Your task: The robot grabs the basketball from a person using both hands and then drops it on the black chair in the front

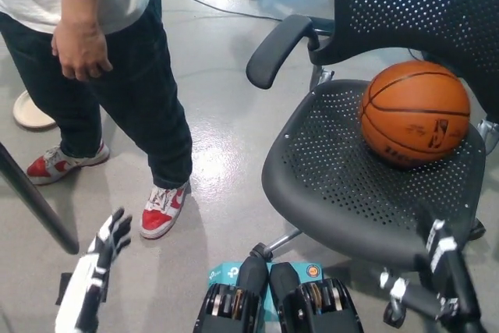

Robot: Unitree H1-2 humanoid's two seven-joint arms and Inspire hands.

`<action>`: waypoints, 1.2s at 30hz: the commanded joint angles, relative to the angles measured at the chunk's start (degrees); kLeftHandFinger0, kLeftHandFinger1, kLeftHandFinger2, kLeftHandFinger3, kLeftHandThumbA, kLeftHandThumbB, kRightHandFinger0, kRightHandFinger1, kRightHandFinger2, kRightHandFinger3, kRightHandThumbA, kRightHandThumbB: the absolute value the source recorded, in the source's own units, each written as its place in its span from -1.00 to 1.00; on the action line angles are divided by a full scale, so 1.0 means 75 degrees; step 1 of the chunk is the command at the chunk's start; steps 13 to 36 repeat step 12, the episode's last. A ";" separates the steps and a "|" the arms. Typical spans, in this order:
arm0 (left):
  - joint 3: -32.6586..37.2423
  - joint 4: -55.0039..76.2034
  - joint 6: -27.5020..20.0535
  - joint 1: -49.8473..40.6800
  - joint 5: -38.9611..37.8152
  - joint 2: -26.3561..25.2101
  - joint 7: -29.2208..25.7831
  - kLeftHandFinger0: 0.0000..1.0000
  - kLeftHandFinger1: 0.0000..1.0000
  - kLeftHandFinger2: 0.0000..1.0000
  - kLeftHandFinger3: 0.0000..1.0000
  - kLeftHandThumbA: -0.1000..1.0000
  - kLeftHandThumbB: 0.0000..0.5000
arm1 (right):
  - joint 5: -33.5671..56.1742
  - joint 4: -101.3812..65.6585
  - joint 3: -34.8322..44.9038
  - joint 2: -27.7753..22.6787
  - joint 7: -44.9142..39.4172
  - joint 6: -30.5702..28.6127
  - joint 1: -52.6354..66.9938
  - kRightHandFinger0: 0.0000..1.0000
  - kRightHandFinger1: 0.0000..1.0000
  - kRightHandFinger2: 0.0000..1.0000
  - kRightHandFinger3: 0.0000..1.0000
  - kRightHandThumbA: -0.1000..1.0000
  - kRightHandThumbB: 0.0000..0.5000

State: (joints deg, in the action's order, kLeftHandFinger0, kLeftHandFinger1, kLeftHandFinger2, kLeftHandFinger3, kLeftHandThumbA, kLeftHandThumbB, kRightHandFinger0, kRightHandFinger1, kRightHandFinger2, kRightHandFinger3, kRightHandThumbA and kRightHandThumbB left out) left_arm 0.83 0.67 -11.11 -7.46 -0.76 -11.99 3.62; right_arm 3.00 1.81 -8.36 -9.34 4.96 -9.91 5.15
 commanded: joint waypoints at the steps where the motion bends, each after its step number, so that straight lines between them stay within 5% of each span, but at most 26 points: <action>1: -0.0174 -0.0601 -0.1044 -0.0045 -0.0264 0.0031 0.0092 1.00 1.00 1.00 1.00 1.00 -0.19 | -0.0246 0.0399 -0.0078 0.0003 -0.0441 -0.1221 0.0054 1.00 1.00 1.00 1.00 1.00 -0.03; 2: -0.0169 -0.0938 -0.1186 0.0002 -0.0172 0.0084 0.0039 1.00 1.00 1.00 1.00 1.00 -0.32 | -0.0244 0.0635 -0.0063 -0.0017 -0.0477 -0.1370 0.0034 1.00 1.00 1.00 1.00 1.00 0.05; 11: -0.0244 -0.1690 -0.1418 0.0273 -0.0092 0.0080 0.0061 1.00 1.00 1.00 1.00 1.00 -0.30 | -0.0302 0.1401 0.0093 0.0054 -0.0587 -0.1453 -0.0199 1.00 1.00 1.00 1.00 1.00 0.17; 36: -0.0244 -0.1690 -0.1418 0.0273 -0.0092 0.0080 0.0061 1.00 1.00 1.00 1.00 1.00 -0.30 | -0.0302 0.1401 0.0093 0.0054 -0.0587 -0.1453 -0.0199 1.00 1.00 1.00 1.00 1.00 0.17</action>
